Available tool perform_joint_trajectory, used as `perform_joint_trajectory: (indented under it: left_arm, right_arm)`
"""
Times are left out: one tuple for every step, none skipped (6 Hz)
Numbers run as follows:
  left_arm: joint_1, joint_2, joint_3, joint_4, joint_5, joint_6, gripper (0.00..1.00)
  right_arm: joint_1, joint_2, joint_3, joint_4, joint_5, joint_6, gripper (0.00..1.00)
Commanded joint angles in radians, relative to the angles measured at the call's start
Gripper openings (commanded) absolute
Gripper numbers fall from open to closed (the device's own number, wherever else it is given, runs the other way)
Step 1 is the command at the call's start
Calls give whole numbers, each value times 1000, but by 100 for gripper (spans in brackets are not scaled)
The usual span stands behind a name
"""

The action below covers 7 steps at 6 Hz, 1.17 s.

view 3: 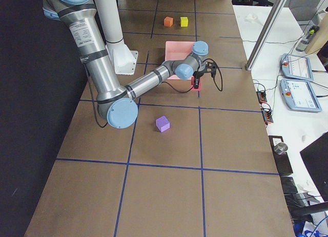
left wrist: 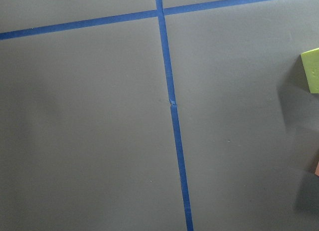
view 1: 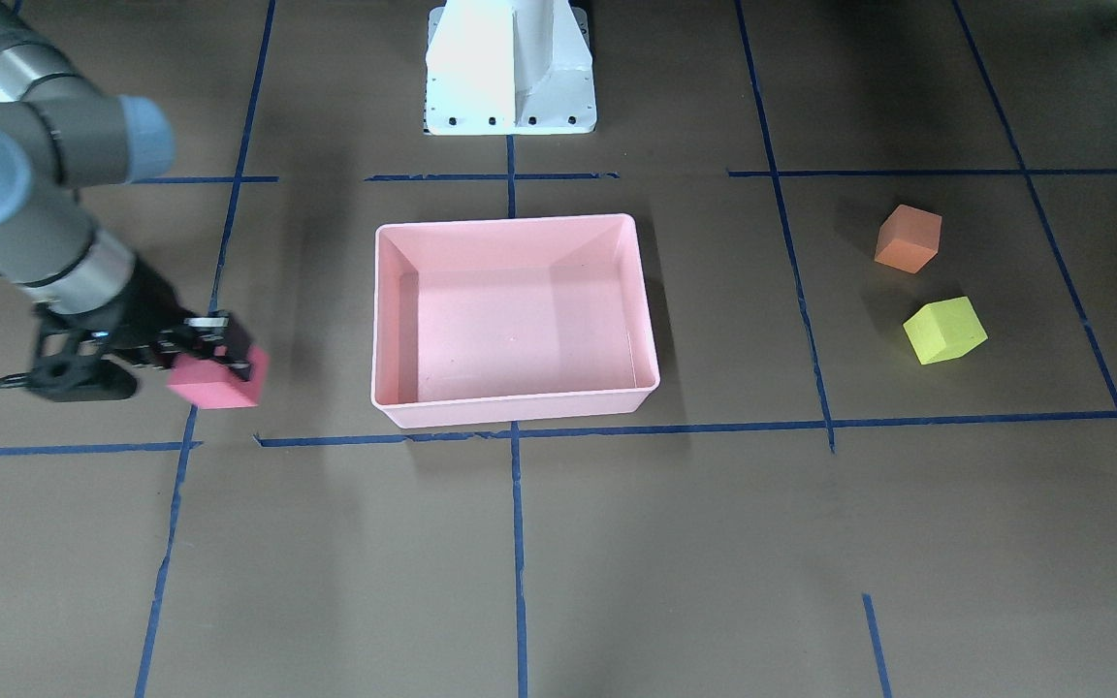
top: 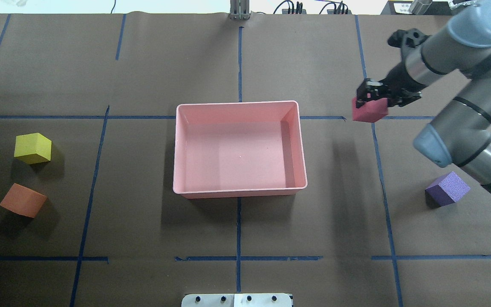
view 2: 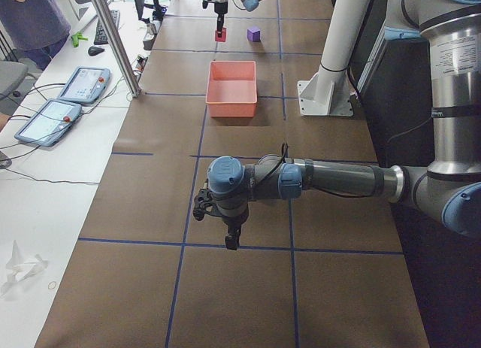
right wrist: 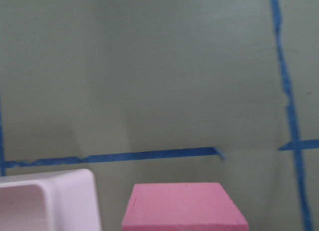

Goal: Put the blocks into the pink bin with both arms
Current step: 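Carry the pink cube into the pink bin and release it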

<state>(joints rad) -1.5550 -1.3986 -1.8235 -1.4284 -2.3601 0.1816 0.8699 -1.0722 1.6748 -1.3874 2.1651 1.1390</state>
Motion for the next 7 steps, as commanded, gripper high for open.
perform_joint_trajectory:
  left_arm:
    - [3, -29, -8, -27, -1, -5, 100]
    - [4, -48, -5, -93, 1, -7, 100]
    - [4, -52, -5, -212, 2, -8, 100]
    - [4, -53, 7, -266, -1, -8, 100]
    - [24, -86, 35, -261, -1, -11, 100]
    - [30, -118, 52, -265, -2, -134, 100]
    - [111, -144, 52, -295, 2, -284, 100]
  right_arm:
    - [-191, 246, 5, -256, -173, 204, 31]
    - [-271, 309, 3, -271, -229, 299, 31]
    - [-349, 337, 0, -271, -296, 359, 35]
    - [-412, 331, 2, -272, -379, 366, 91]
    - [-420, 325, 8, -286, -398, 358, 100]
    - [-419, 321, 55, -321, -390, 319, 100]
    - [-378, 308, 125, -393, -384, 186, 100]
